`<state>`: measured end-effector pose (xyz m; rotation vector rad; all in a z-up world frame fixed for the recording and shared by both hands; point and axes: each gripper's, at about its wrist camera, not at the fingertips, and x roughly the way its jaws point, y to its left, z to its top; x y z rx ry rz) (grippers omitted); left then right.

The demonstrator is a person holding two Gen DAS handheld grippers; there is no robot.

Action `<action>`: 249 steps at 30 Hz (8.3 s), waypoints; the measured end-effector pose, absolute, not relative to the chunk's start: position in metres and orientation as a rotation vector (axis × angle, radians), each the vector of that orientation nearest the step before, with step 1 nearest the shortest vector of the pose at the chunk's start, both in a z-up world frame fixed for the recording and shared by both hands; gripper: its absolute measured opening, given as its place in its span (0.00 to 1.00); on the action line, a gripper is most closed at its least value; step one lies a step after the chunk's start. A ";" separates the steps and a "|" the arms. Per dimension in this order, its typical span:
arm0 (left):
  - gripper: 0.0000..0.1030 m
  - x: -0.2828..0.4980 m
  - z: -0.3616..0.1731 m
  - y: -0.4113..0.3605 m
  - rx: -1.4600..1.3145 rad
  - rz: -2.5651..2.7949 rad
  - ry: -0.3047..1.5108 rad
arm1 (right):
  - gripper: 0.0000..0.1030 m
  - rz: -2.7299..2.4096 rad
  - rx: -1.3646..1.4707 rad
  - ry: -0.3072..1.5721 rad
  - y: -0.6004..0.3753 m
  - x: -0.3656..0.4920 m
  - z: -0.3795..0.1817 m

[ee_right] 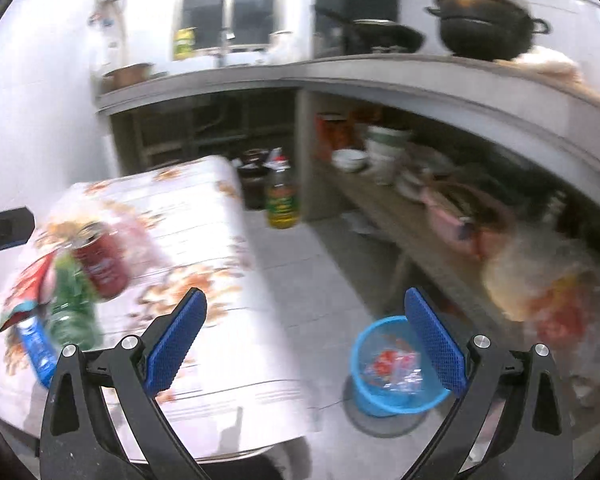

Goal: Collect trash
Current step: 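Move both tools back over the table, then grasp a clear plastic bag with the right tool, then grasp the yellow box with the left tool while the right tool holds its bag, then carry the yellow box and the bag over the blue wastebasket, then open both tools to drop the box and bag into the wastebasket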

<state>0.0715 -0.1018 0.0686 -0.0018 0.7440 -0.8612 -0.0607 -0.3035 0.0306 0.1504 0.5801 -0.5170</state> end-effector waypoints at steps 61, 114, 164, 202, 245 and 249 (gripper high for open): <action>0.95 0.128 0.008 0.054 -0.098 -0.579 0.744 | 0.34 -0.068 -0.832 0.568 -0.186 0.162 -0.066; 0.94 0.259 0.071 -0.063 0.044 -0.771 0.815 | 0.12 -0.085 0.339 0.604 -0.261 0.054 0.023; 0.59 0.342 -0.023 -0.156 0.739 -1.145 1.157 | 0.14 -0.122 0.348 0.635 -0.280 0.064 0.015; 0.31 0.246 0.124 -0.163 0.396 -1.157 0.805 | 0.13 -0.156 0.573 0.506 -0.324 0.006 0.024; 0.76 0.114 0.022 -0.266 0.090 -1.213 1.070 | 0.67 -0.565 0.670 0.618 -0.425 -0.111 -0.031; 0.79 0.119 0.037 -0.156 0.013 -1.046 0.960 | 0.86 -0.309 0.447 0.634 -0.348 -0.055 0.009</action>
